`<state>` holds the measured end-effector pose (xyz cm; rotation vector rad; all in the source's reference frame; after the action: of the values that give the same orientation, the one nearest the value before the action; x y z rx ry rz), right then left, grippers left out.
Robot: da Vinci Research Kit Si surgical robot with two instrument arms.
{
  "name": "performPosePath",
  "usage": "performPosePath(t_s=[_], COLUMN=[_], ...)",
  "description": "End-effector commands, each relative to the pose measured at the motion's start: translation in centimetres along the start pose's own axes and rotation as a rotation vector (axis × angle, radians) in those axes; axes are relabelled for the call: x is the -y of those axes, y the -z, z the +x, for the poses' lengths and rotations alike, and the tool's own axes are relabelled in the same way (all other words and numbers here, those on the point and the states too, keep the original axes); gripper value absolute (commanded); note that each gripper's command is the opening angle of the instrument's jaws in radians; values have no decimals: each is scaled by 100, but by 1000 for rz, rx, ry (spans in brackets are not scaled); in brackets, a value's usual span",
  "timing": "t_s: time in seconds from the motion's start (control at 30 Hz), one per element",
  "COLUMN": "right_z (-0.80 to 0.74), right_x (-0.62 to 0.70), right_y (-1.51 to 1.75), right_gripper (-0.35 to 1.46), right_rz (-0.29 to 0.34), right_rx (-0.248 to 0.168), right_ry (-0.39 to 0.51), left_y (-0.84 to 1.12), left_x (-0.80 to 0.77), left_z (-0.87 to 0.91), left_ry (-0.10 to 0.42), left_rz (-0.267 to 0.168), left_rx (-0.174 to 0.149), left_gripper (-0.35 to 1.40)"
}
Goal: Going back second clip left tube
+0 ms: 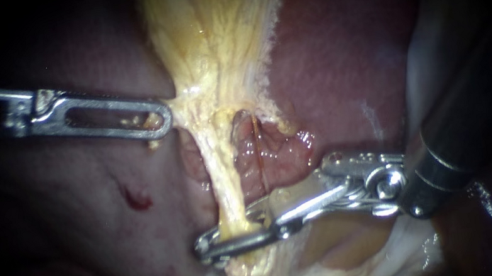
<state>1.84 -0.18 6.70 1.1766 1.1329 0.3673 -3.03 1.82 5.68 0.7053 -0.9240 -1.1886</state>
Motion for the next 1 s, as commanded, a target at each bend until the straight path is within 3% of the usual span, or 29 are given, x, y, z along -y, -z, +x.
performPosePath(t_s=[0.03, 0.33, 0.47, 0.53, 0.77, 1.0], right_z=[0, 0, 2, 2, -1, 3], right_x=[0, 1, 3, 3, 1, -7], right_y=[0, 0, -4, -7, -13, -14], right_gripper=[-35, -35, 34, 43, 48, 49], right_rz=[0, 3, 0, -25, -37, -102], right_rx=[0, -8, -94, -104, -110, -138], right_ry=[0, 0, -2, 3, 4, 105], left_y=[1, 1, 1, 1, 1, 1], left_x=[0, 0, 0, 0, -1, -1], left_z=[0, 0, 0, 0, 0, 0], left_ry=[-1, -1, -1, -1, -1, -1], left_rz=[1, 1, 1, 1, 1, 1], left_rx=[0, 0, 0, 0, 0, 0], left_gripper=[-35, -35, -35, -35, -35, -35])
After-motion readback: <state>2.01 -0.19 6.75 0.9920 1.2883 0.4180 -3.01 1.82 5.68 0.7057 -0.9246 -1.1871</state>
